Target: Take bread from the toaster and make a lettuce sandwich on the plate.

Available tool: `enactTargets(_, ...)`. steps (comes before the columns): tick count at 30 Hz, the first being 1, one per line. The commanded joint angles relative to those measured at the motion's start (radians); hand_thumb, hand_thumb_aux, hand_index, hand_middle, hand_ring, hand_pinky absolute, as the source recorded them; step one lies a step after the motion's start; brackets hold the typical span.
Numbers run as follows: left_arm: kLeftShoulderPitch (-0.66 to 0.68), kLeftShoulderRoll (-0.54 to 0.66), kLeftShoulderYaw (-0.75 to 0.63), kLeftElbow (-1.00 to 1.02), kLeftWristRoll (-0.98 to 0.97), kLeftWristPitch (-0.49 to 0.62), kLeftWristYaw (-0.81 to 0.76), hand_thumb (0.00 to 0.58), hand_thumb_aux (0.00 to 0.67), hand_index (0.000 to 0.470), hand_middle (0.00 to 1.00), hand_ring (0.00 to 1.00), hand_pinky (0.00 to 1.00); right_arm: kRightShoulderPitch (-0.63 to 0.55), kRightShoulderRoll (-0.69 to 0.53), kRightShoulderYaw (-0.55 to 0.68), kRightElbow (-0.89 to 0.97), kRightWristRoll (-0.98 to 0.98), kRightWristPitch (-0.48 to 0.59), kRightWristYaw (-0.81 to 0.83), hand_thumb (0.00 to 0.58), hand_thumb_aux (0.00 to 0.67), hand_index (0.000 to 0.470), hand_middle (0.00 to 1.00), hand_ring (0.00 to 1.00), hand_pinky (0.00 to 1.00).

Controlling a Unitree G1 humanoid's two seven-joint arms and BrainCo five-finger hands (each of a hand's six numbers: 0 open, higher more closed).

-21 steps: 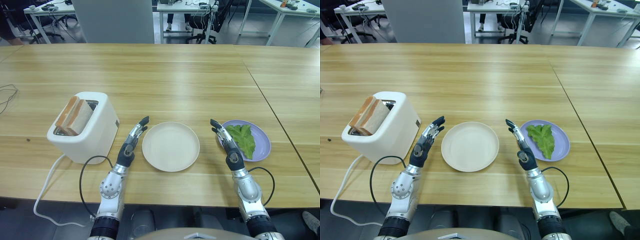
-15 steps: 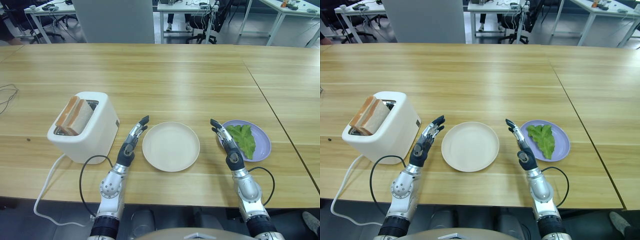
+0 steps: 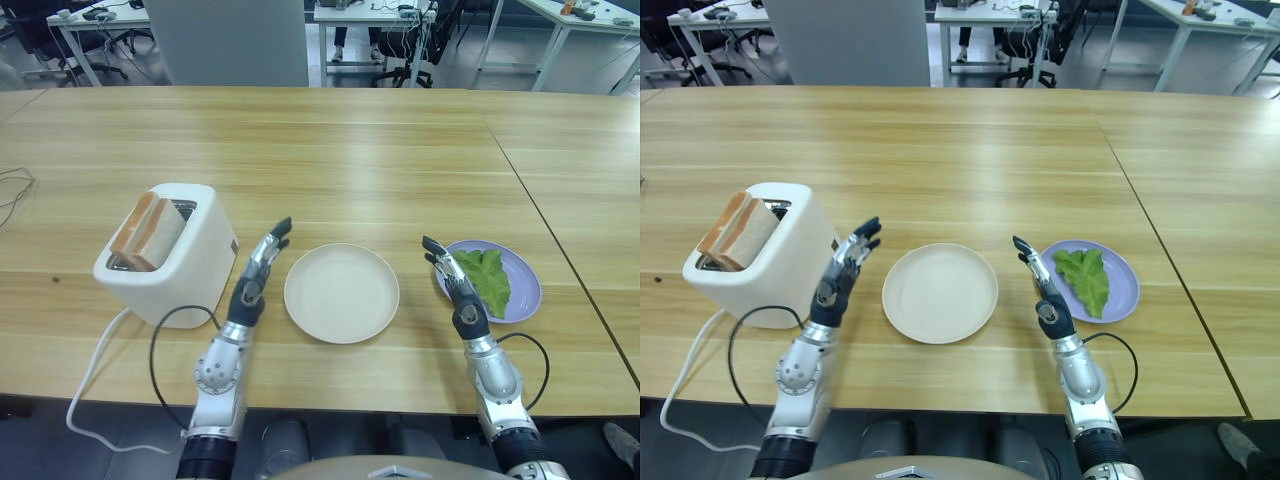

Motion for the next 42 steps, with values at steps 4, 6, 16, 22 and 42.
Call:
enactTargets(4,-0.144,0.353,0.321,-0.291,0.533,0.423,0.055,0.0,0.0,0.0,0.0,0.0,0.0,0.0,0.011,-0.009,0.018,0.001,0.004,-0.015,0.0,0.0,0.0,0.0,0.0,0.0)
enactTargets(6,-0.172,0.442,0.36,-0.244,0.646,0.491,0.076,0.0,0.0,0.0,0.0,0.0,0.0,0.002,0.012,-0.014,0.015,0.002,0.003,-0.019,0.0,0.0,0.0,0.0,0.0,0.0)
enactTargets(16,-0.183,0.759,0.275,0.227,0.981,0.716,0.111,0.0,0.0,0.0,0.0,0.0,0.0,0.015,0.018,-0.02,0.002,0.0,-0.002,-0.033,0.0,0.0,0.0,0.0,0.0,0.0)
enactTargets(22,-0.216,0.798,0.166,0.382,0.945,0.726,0.077,0.0,0.0,0.0,0.0,0.0,0.0,0.029,0.022,-0.016,-0.017,-0.006,-0.001,-0.035,0.0,0.0,0.0,0.0,0.0,0.0)
enactTargets(42,-0.243,0.822,0.025,0.378,0.893,0.709,0.09,0.0,0.0,0.0,0.0,0.0,0.0,0.06,0.015,-0.011,-0.063,0.001,0.015,-0.028,0.0,0.0,0.0,0.0,0.0,0.0)
